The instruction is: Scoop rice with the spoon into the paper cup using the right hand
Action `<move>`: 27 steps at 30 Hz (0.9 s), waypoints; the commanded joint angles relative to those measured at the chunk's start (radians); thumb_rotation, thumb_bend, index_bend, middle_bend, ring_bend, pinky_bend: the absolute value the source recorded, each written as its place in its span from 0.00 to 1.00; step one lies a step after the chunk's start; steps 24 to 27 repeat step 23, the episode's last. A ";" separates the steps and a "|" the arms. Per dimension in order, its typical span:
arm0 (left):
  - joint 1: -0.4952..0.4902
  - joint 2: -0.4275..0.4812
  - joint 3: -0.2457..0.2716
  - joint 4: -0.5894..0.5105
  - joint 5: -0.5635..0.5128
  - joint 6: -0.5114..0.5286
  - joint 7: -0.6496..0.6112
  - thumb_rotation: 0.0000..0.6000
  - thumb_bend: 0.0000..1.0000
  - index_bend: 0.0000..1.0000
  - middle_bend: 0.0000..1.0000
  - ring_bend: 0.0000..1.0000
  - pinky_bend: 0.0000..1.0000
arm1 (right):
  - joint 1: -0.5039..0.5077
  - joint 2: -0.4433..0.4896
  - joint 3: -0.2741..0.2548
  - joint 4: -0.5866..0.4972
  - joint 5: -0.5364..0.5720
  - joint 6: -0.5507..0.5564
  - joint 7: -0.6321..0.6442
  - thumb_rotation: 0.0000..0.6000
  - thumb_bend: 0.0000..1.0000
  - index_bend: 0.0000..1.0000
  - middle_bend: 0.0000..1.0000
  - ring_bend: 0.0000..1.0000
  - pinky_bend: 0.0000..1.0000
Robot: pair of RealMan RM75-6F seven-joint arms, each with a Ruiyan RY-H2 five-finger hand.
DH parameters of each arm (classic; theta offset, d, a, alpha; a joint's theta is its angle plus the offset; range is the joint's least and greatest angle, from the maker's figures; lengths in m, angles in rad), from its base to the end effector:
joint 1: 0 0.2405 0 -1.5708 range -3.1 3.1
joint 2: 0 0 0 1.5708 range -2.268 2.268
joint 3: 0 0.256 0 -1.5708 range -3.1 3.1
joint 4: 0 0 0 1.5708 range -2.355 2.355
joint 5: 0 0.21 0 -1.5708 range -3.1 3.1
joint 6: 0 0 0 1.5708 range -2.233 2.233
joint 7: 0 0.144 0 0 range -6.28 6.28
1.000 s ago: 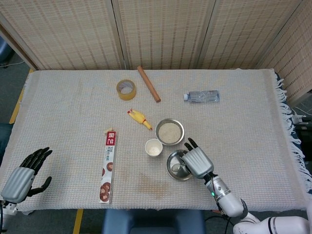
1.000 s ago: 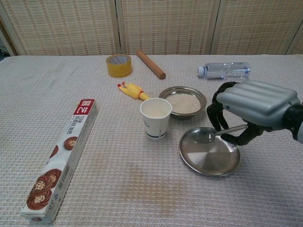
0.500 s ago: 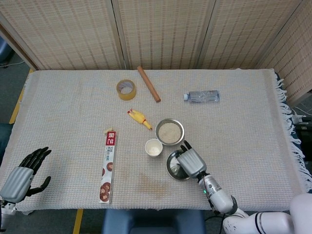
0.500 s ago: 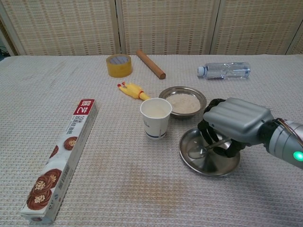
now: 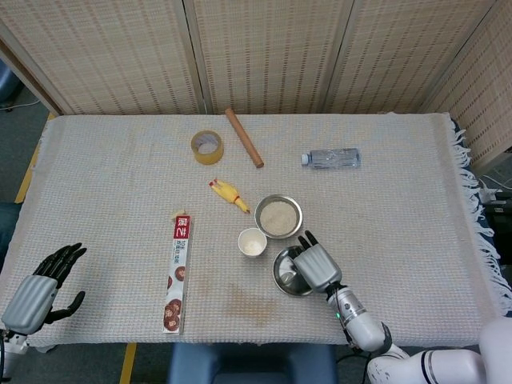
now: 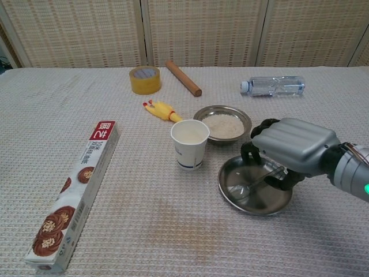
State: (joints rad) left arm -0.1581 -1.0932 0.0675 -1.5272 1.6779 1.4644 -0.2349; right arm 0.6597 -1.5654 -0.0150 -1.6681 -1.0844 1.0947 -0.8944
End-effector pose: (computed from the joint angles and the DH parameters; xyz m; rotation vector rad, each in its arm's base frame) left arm -0.3063 0.1773 0.1471 -1.6114 -1.0059 -1.0243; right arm -0.1626 -0.2640 -0.0401 2.0761 -0.5839 0.5792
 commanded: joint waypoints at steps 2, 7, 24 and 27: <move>0.002 0.000 -0.002 0.002 -0.002 0.003 0.000 1.00 0.41 0.00 0.00 0.00 0.13 | -0.053 0.069 0.001 -0.089 -0.065 0.113 0.037 1.00 0.30 0.23 0.31 0.07 0.10; 0.012 0.001 -0.017 0.010 -0.027 0.024 -0.010 1.00 0.41 0.00 0.00 0.00 0.13 | -0.232 0.166 -0.065 -0.149 -0.235 0.412 0.127 1.00 0.24 0.07 0.12 0.00 0.03; 0.027 -0.044 -0.058 0.035 -0.050 0.074 0.090 1.00 0.41 0.00 0.00 0.00 0.16 | -0.555 0.332 -0.099 -0.003 -0.295 0.691 0.505 0.81 0.16 0.00 0.00 0.00 0.00; 0.027 -0.044 -0.058 0.035 -0.050 0.074 0.090 1.00 0.41 0.00 0.00 0.00 0.16 | -0.555 0.332 -0.099 -0.003 -0.295 0.691 0.505 0.81 0.16 0.00 0.00 0.00 0.00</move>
